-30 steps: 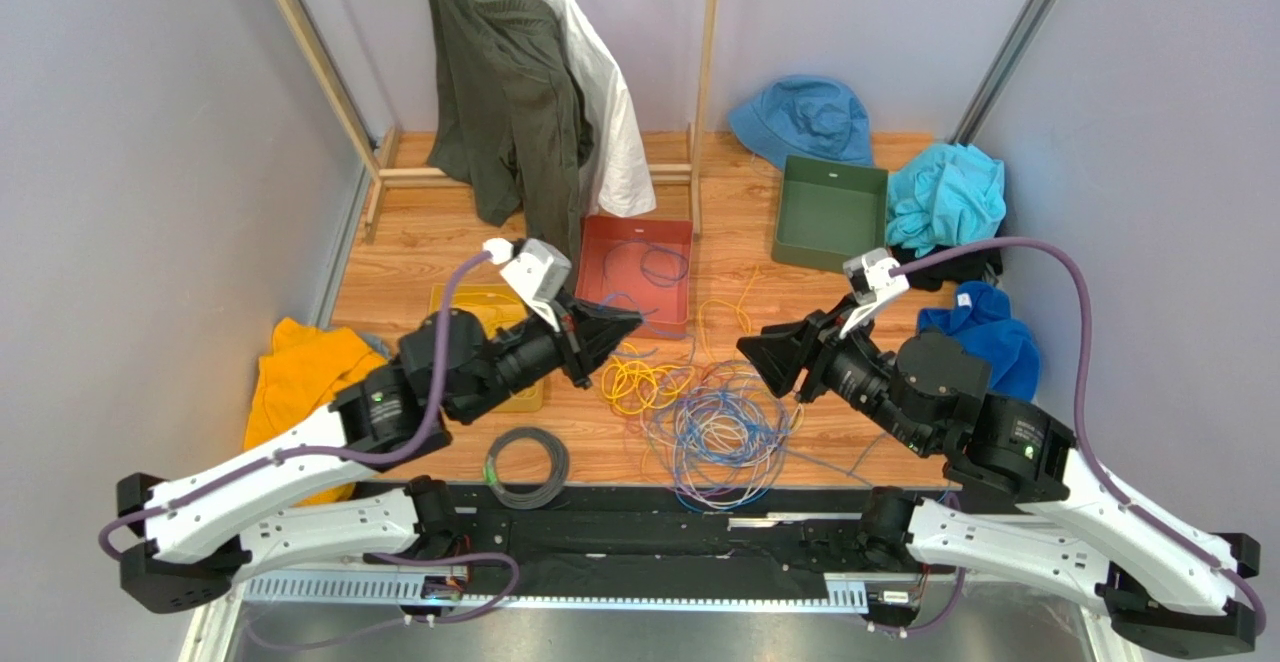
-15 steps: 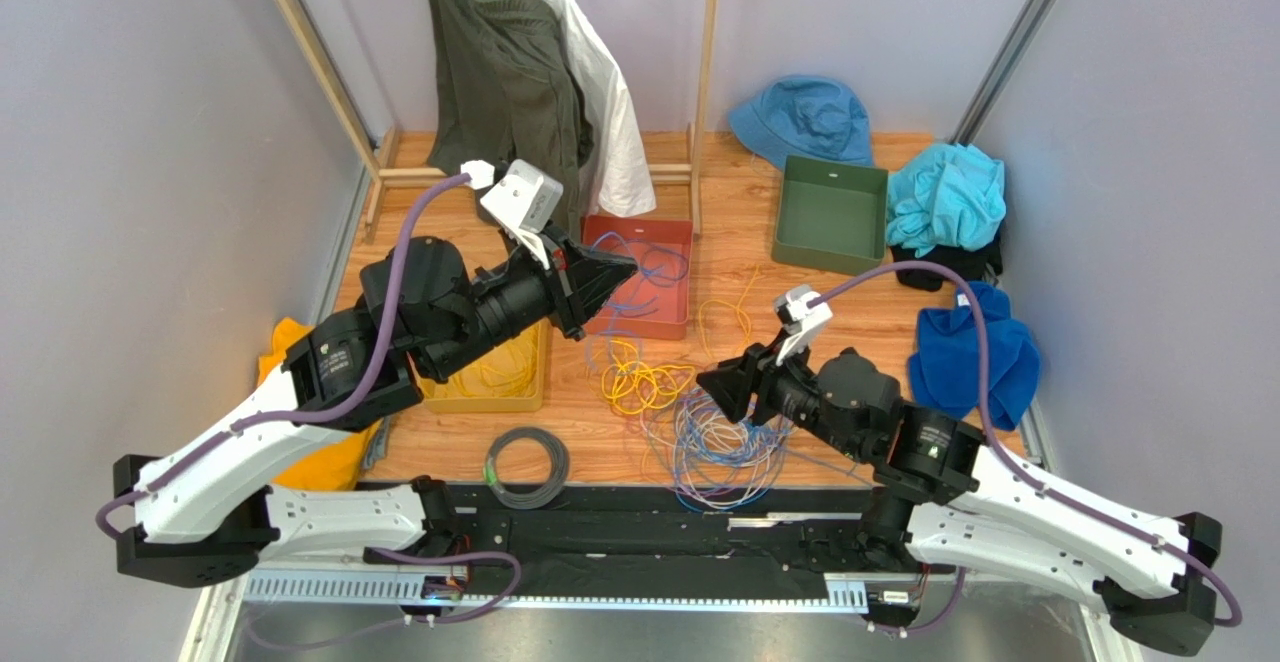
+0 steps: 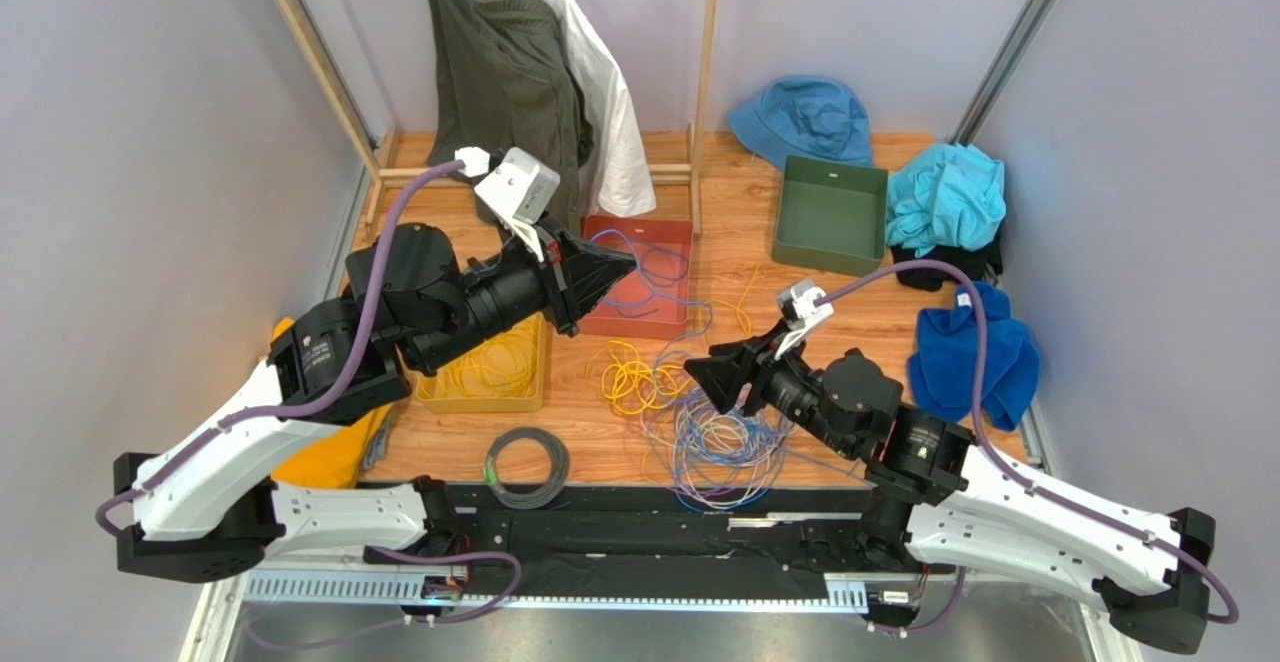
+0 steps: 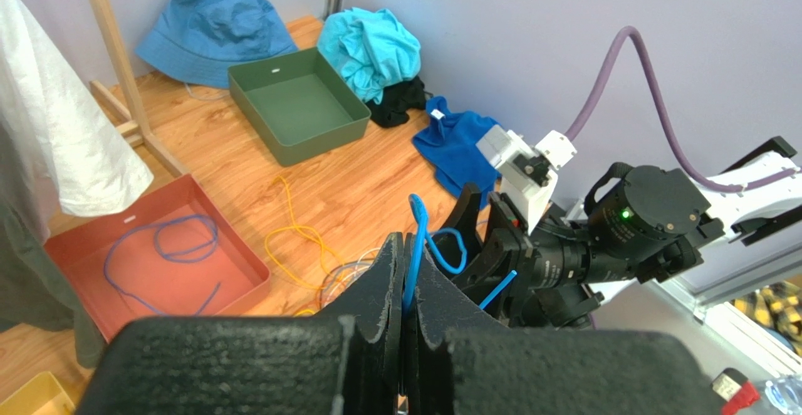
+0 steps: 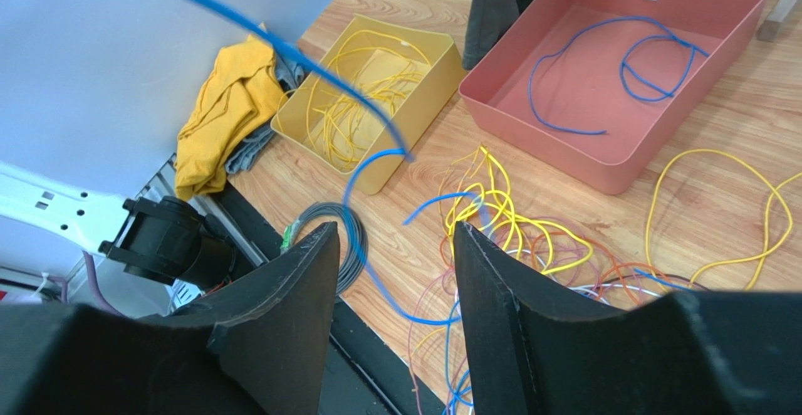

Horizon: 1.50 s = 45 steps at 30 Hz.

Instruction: Untangle the cables

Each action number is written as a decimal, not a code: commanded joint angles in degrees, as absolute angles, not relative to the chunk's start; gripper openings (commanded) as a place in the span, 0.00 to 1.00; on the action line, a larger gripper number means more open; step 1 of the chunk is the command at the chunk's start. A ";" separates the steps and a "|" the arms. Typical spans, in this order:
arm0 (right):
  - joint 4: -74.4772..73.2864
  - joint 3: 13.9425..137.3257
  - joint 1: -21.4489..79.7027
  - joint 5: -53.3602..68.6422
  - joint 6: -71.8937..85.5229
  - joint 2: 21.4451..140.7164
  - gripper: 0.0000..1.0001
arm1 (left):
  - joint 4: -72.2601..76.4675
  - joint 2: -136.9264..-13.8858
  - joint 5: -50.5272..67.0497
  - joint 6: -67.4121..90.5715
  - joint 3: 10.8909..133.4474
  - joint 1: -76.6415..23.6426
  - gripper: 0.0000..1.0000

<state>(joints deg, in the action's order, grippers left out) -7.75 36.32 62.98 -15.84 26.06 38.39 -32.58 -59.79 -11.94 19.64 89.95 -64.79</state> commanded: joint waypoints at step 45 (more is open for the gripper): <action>-26.63 34.01 63.28 -26.81 26.28 15.91 0.44 | -39.73 -96.50 -5.36 18.98 116.11 -32.34 0.00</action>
<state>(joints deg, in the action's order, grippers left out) -28.62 34.50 62.98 -26.92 25.71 16.73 -39.11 -93.47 -6.46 20.10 115.22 -32.82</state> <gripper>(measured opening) 0.440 0.010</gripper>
